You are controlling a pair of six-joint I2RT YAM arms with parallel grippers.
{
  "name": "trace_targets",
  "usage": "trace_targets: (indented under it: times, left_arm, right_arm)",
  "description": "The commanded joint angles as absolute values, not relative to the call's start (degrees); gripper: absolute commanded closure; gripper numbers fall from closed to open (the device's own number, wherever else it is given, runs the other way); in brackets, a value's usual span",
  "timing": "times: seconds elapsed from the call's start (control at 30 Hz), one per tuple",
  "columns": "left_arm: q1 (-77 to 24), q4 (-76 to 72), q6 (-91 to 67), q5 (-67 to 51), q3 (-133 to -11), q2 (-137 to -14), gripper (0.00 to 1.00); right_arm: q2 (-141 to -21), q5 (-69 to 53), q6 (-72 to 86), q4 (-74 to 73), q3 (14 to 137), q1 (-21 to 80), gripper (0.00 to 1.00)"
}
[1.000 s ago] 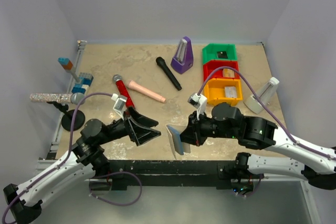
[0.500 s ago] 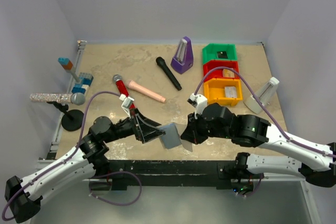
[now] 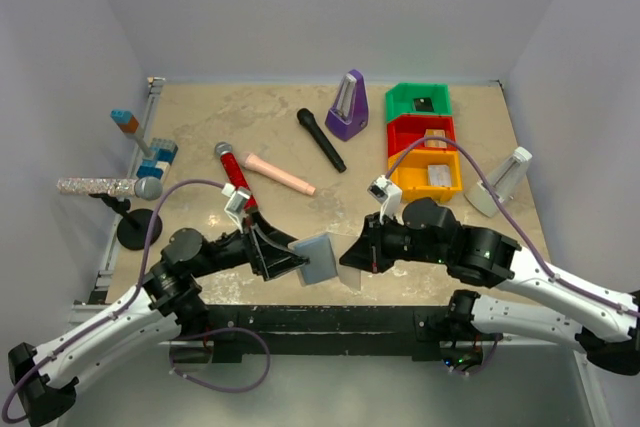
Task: Take the credit cards out of the card holder
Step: Open the card holder at the center of the board.
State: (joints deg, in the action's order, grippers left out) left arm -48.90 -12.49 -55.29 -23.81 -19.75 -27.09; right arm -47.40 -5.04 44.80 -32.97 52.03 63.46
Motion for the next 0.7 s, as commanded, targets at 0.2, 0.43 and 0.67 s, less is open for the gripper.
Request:
trace_targets:
  times: [0.2, 0.43, 0.67]
  left_arm:
    - [-49.4, -9.8, -52.4, -24.0, -20.0, -24.0, 0.42]
    - [-49.5, -7.7, -51.5, -23.3, -20.0, -21.4, 0.46]
    - [-49.5, -5.9, -50.8, -22.9, -20.0, -19.9, 0.57]
  right_arm:
    - [-41.0, -9.4, 51.1, -18.7, 46.1, 60.6, 1.0]
    - [-38.3, -10.8, 53.8, -13.8, 42.2, 59.3, 1.0]
    - [-37.1, -12.5, 55.8, -9.1, 39.4, 58.3, 1.0]
